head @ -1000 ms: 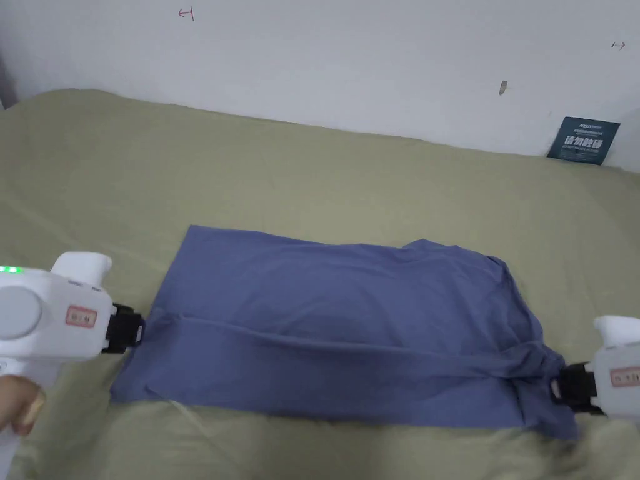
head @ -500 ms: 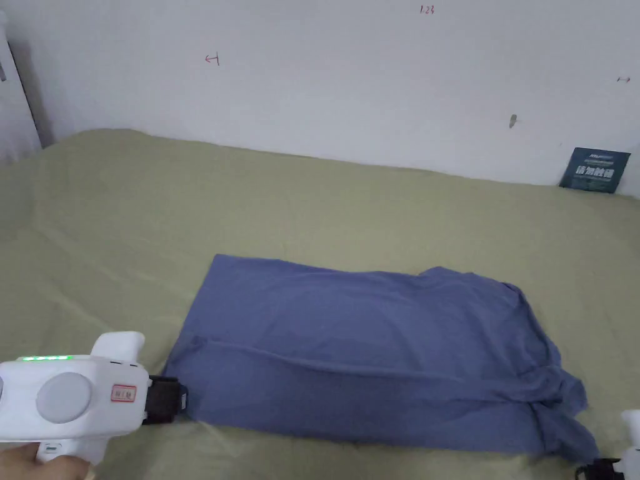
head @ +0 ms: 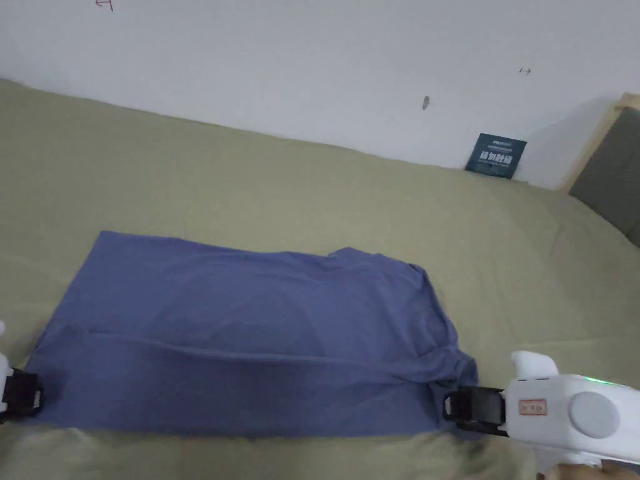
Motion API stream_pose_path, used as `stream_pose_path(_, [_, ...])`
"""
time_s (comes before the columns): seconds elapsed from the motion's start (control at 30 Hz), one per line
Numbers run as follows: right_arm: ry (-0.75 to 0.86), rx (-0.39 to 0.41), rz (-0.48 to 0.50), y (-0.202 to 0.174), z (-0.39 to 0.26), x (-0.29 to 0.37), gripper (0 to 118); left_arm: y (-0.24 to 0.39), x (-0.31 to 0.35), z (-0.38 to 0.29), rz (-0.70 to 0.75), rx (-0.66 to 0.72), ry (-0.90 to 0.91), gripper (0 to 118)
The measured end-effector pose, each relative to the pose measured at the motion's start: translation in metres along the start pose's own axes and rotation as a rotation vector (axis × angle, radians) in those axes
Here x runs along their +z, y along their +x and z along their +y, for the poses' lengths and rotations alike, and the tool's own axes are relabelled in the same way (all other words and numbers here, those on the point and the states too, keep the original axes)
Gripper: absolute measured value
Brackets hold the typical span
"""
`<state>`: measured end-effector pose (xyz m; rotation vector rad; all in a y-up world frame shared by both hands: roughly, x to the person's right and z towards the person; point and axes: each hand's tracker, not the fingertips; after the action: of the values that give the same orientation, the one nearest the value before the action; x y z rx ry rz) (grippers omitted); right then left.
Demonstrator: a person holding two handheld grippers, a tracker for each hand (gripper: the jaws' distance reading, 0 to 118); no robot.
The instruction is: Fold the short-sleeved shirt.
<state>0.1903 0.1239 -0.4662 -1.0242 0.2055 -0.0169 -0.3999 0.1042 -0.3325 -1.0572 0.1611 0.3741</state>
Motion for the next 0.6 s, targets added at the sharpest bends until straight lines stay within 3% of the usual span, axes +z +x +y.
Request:
stream_pose_path(0.1, [-0.063, 0.024, -0.021, -0.003, 0.005, -0.033, 95, 0.006, 0.002, 0.001, -0.004, -0.037, 0.001, 8])
stream_pose_path(0.17, [-0.137, 0.017, -0.034, -0.004, 0.007, -0.050, 44, -0.001, -0.001, 0.004, -0.008, -0.023, -0.004, 8])
stream_pose_path(0.2, [-0.186, -0.007, -0.012, -0.003, 0.006, -0.055, 25, 0.000, -0.003, 0.004, -0.012, -0.015, -0.008, 8])
stream_pose_path(0.23, [-0.183, -0.028, 0.044, -0.001, 0.003, -0.053, 16, 0.000, -0.004, 0.004, -0.018, -0.011, -0.011, 8])
stream_pose_path(0.3, [-0.101, -0.034, 0.012, -0.005, 0.002, -0.038, 12, -0.004, -0.004, 0.005, -0.026, -0.025, -0.014, 8])
stream_pose_path(0.47, [-0.092, 0.016, 0.044, -0.003, 0.002, 0.001, 11, -0.011, 0.016, 0.012, -0.068, -0.050, -0.006, 7])
stream_pose_path(0.6, [-0.076, 0.003, 0.083, 0.006, -0.001, 0.033, 11, -0.016, 0.042, 0.013, -0.119, -0.047, 0.026, 7])
